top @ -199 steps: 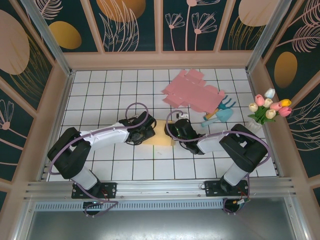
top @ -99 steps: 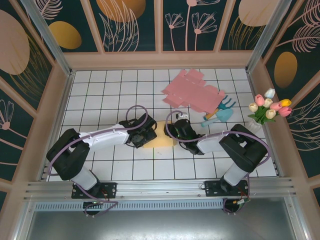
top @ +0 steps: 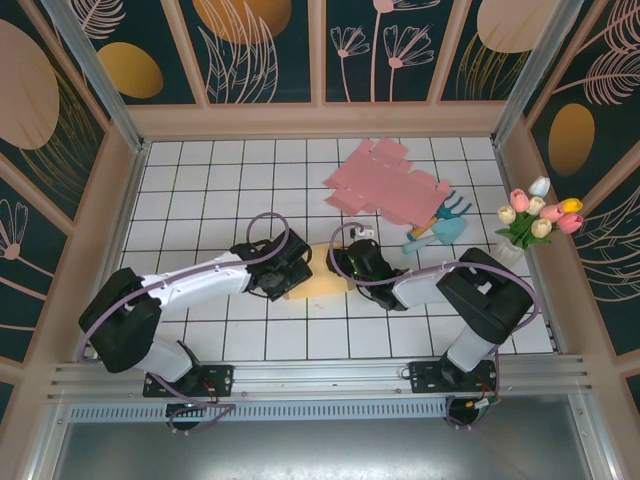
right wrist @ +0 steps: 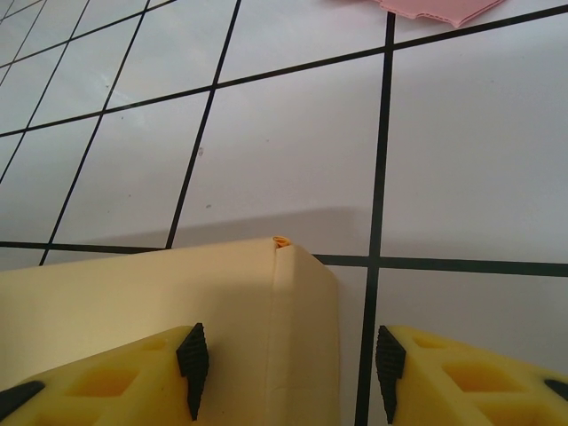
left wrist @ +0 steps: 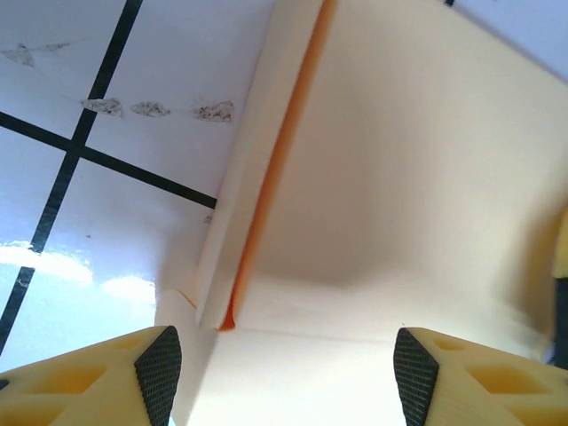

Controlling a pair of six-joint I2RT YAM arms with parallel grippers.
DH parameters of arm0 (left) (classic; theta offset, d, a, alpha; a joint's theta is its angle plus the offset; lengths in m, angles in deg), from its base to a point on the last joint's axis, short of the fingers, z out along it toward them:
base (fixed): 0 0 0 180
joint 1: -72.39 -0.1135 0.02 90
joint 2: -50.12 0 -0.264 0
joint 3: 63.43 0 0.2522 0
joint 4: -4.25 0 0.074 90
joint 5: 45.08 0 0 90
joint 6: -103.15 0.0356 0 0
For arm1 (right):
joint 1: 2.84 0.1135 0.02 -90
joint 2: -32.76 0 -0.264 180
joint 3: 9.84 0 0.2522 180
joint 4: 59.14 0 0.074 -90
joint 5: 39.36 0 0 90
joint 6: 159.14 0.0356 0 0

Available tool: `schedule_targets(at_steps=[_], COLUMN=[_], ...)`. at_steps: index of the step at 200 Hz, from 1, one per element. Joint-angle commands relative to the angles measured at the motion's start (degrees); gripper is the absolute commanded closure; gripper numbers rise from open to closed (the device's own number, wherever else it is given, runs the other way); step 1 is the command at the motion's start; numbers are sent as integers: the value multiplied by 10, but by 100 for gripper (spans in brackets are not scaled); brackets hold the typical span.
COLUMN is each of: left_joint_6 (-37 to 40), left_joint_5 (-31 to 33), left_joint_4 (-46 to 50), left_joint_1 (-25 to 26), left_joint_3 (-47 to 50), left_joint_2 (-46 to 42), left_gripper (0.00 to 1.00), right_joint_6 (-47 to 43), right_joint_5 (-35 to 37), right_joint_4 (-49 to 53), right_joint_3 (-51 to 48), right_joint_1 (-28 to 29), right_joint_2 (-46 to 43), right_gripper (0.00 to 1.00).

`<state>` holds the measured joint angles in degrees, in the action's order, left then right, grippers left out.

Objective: Fold the paper box

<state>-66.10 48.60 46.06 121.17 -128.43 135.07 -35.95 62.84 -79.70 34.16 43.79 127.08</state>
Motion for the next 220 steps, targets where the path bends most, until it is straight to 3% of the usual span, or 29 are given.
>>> schedule_targets(at_steps=[1, 132, 146, 220], left_joint_6=[-33, -64, -63, -65], left_joint_5=[7, -27, -24, 19], left_joint_4=[0, -51, -55, -30], left_joint_1=[4, 4, 4, 3], left_joint_3=[18, 39, 37, 40], left_joint_2=[-23, 34, 34, 22], left_gripper=[33, 37, 41, 41], right_joint_6=[-6, -5, -5, -6], right_joint_5=[-11, -3, -3, 0], right_joint_4=[73, 75, 73, 73], right_joint_3=[-14, -18, -19, -26], right_joint_1=[15, 19, 19, 20], right_joint_2=[28, 25, 25, 19], right_gripper=[44, 44, 44, 44])
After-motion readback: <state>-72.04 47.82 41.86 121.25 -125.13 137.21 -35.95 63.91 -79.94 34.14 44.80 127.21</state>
